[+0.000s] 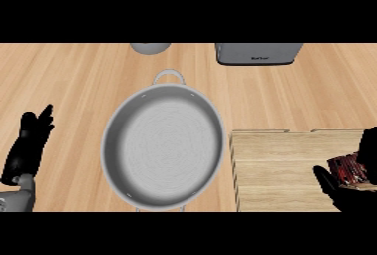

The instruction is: Pick the cupcake from the tray and place it in the pot

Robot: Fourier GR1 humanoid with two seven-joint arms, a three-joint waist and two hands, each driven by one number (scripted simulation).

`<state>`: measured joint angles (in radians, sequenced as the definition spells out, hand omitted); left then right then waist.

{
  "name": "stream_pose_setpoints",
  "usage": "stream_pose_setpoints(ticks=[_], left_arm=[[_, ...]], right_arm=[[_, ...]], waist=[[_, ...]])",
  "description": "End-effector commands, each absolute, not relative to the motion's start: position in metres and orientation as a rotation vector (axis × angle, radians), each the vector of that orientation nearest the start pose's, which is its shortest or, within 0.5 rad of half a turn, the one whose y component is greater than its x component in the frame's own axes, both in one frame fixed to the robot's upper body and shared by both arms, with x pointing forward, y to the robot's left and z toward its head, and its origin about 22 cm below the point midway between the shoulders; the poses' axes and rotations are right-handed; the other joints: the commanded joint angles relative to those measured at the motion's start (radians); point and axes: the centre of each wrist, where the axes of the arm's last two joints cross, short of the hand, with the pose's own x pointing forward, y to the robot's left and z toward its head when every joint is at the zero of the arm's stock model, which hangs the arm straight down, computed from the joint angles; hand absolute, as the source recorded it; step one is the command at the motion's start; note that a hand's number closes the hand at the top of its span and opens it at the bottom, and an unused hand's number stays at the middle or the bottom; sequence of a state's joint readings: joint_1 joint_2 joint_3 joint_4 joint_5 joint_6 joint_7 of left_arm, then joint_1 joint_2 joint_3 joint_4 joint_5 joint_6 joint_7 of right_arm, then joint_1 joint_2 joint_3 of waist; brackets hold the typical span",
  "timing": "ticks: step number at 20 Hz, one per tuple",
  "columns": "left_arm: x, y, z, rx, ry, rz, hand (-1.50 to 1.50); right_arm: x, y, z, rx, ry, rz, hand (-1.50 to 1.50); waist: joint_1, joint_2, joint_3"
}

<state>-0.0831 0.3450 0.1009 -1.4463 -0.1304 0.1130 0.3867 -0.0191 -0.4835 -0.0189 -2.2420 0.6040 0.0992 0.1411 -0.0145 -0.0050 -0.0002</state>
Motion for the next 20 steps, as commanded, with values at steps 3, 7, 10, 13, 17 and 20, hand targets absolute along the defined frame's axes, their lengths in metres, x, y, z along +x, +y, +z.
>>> stream_pose_setpoints(ticks=[3, 7, 10, 13, 17, 20], left_arm=[[0.276, 0.334, 0.032, 0.536, -1.151, -0.101, 0.0], [0.25, 0.332, 0.034, 0.522, -1.166, -0.129, 0.0], [0.264, 0.324, 0.015, 0.518, -1.157, -0.111, 0.0], [0.266, 0.33, 0.03, 0.51, -1.165, -0.131, 0.0], [0.271, 0.331, 0.041, 0.527, -1.178, -0.103, 0.0], [0.257, 0.324, 0.031, 0.52, -1.164, -0.118, 0.0]], right_arm=[[0.147, -0.241, 0.242, -0.906, -2.075, 0.835, 1.5], [0.156, -0.216, 0.265, -0.868, -2.021, 0.924, 1.5], [0.183, -0.187, 0.278, -0.804, -1.978, 0.939, 1.5], [0.193, -0.142, 0.276, -0.776, -1.946, 0.949, 1.5], [0.215, -0.1, 0.285, -0.739, -1.861, 0.989, 1.5], [0.224, -0.082, 0.279, -0.705, -1.837, 1.007, 1.5]], waist=[[0.004, 0.003, -0.001], [0.024, -0.002, -0.002], [0.022, 0.003, -0.003], [0.028, 0.003, -0.002], [0.029, 0.003, -0.002], [0.026, 0.003, -0.001]])
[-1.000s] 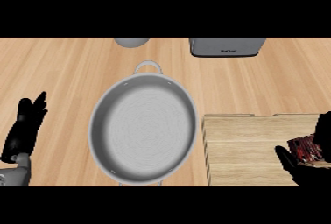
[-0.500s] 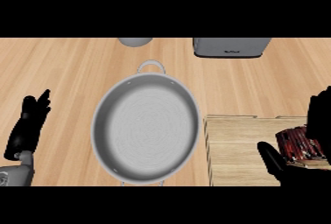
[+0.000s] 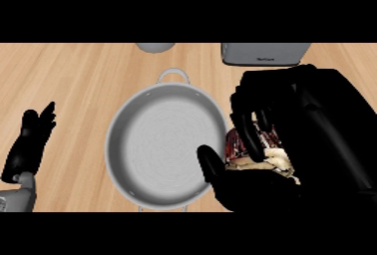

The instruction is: Pick the cupcake from the tray and place it in the pot

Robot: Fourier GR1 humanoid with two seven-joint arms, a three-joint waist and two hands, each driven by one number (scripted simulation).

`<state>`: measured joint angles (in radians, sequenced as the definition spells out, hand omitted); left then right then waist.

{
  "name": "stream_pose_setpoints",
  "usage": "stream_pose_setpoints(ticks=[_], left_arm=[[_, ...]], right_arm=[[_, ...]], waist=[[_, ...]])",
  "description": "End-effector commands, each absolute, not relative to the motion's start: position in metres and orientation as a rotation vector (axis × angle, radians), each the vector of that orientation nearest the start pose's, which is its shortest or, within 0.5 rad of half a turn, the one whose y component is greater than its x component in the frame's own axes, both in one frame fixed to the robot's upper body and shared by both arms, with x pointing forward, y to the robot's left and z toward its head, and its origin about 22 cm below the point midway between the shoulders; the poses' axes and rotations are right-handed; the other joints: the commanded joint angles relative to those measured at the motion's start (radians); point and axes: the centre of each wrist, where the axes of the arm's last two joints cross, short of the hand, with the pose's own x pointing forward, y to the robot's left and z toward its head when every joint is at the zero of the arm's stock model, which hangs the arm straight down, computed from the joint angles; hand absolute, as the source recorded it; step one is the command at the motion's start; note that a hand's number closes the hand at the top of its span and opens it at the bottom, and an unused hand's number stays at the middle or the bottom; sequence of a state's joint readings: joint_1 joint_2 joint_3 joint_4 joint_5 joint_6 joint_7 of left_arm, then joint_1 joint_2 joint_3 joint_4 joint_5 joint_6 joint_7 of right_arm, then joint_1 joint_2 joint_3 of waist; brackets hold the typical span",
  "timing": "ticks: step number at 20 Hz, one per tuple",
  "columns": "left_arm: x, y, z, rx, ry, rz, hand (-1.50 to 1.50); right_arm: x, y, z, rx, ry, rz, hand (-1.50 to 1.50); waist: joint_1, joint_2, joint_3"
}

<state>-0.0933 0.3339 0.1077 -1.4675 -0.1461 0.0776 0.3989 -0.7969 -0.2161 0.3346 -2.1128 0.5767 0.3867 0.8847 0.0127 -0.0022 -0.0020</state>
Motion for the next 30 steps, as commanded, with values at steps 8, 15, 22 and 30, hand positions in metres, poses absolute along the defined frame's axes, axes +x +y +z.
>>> stream_pose_setpoints(ticks=[8, 15, 22, 30], left_arm=[[0.264, 0.318, 0.012, 0.519, -1.173, -0.109, 0.0], [0.255, 0.335, 0.022, 0.513, -1.167, -0.118, 0.0], [0.263, 0.322, 0.029, 0.511, -1.168, -0.115, 0.0], [0.262, 0.331, 0.026, 0.536, -1.15, -0.102, 0.0]], right_arm=[[0.247, -0.027, 0.21, -0.578, -1.666, 1.123, 1.5], [0.276, -0.014, 0.178, -0.422, -1.59, 1.015, -1.5], [0.281, -0.03, 0.176, -0.216, -1.748, 0.595, -1.5], [0.306, -0.096, 0.176, -0.244, -1.828, 0.253, -1.5]], waist=[[-0.004, 0.005, 0.001], [0.003, 0.003, 0.002], [0.006, 0.003, 0.003], [-0.015, 0.003, 0.003]])
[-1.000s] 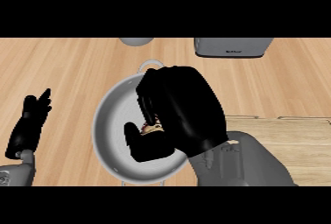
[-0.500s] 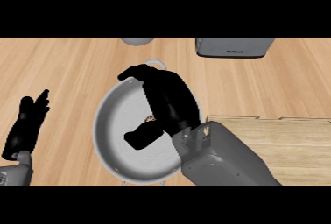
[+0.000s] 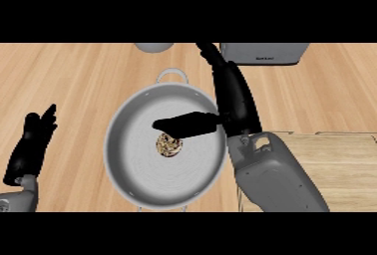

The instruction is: Pick the cupcake from the tray and place it in the pot

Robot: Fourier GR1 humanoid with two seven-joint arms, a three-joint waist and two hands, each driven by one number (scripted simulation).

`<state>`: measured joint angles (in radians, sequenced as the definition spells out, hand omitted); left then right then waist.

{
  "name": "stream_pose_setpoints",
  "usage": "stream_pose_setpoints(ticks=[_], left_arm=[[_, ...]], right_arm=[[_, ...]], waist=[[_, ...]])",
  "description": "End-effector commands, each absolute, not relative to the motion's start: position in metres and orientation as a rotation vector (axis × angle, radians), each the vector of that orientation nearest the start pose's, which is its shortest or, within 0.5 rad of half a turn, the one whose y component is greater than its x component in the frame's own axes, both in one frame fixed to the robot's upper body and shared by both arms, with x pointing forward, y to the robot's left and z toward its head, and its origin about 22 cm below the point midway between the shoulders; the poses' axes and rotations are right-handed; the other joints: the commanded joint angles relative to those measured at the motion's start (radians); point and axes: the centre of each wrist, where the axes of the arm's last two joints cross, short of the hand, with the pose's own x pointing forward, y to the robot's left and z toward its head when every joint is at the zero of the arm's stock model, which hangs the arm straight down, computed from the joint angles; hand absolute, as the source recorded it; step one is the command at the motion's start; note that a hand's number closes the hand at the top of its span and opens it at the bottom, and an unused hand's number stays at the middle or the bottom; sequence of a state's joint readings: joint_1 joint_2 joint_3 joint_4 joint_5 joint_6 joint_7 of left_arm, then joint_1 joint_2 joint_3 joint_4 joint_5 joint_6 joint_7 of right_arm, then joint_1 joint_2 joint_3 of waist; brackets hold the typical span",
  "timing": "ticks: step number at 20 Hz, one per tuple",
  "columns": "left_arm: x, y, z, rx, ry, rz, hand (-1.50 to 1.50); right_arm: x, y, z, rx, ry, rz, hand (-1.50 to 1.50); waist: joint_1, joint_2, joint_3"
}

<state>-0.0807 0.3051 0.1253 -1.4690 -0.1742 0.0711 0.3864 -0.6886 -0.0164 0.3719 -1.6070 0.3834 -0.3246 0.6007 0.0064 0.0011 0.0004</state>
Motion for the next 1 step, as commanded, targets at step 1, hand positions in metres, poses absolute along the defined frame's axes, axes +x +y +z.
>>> stream_pose_setpoints(ticks=[1], left_arm=[[0.2596, 0.3285, 0.0255, 0.539, -1.17, -0.099, 0.0]], right_arm=[[0.3085, -0.1151, 0.1795, -0.242, -1.84, 0.215, -1.5]], waist=[[-0.009, 0.0, 0.0]])
